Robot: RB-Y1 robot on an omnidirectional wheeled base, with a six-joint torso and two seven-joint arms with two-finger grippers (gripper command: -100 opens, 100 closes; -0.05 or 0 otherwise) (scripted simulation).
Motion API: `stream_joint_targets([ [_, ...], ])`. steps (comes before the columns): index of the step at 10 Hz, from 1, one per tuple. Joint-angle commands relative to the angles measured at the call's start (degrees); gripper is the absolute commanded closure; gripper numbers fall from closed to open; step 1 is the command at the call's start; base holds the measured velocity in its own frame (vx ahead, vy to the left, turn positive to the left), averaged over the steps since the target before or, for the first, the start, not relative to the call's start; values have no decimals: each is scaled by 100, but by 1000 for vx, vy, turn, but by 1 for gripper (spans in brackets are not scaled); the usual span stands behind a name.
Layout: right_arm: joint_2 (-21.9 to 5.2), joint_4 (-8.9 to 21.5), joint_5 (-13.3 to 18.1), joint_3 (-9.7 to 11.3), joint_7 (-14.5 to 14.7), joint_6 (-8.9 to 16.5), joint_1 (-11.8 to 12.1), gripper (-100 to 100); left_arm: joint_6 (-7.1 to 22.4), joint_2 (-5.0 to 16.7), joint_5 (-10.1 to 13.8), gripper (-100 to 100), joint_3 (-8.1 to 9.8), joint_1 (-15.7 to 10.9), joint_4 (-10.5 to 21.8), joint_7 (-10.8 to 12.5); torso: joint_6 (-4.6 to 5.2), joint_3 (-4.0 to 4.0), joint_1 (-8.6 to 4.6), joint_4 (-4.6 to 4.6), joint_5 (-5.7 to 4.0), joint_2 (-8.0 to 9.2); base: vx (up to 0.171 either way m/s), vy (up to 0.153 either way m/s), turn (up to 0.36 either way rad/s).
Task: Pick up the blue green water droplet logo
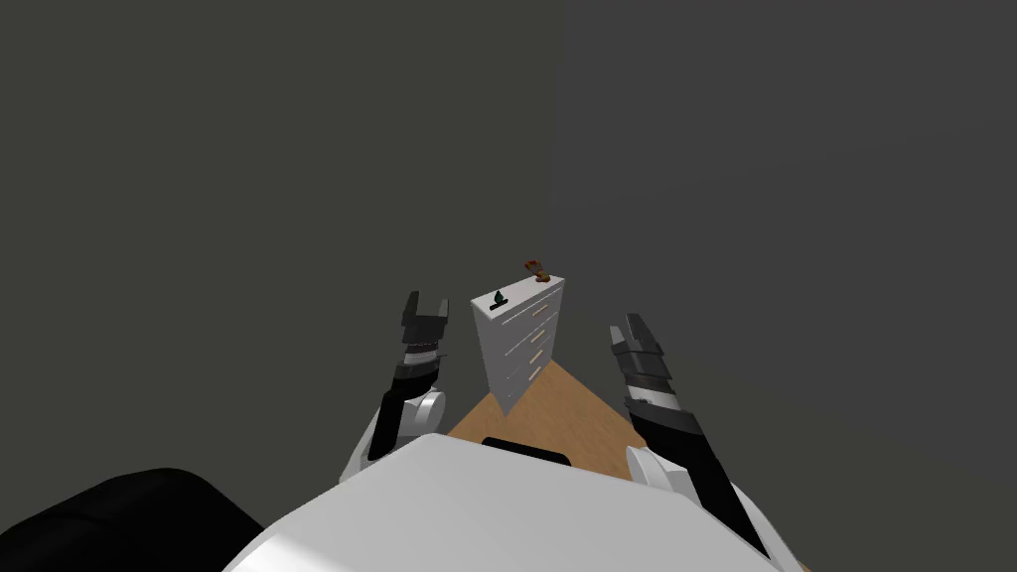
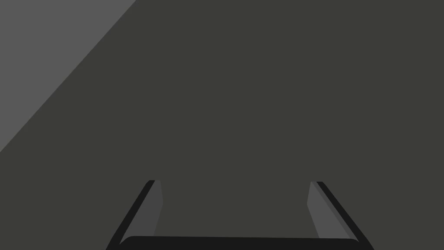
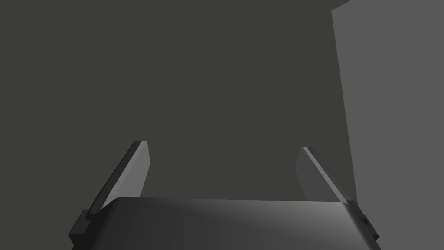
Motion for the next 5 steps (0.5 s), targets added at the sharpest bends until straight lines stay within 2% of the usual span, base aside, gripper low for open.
stream_joint_targets([
  [1, 0, 0, 0, 0, 0, 0, 0, 0, 63, 220, -28, -100, 36, -179, 182, 65, 0, 0, 0, 0, 0, 0, -27, -57, 124],
  [3, 1, 0, 0, 1, 0, 0, 0, 0, 154, 426, -64, -100, 91, -435, 440, 158, 0, 4, -38, 1, -8, 6, -16, -136, 123],
  [5, 2, 0, 0, 2, 0, 0, 0, 0, 276, 629, -109, -100, 168, -778, 785, 283, 0, 4, -67, 1, -15, 7, -27, -181, 155],
])
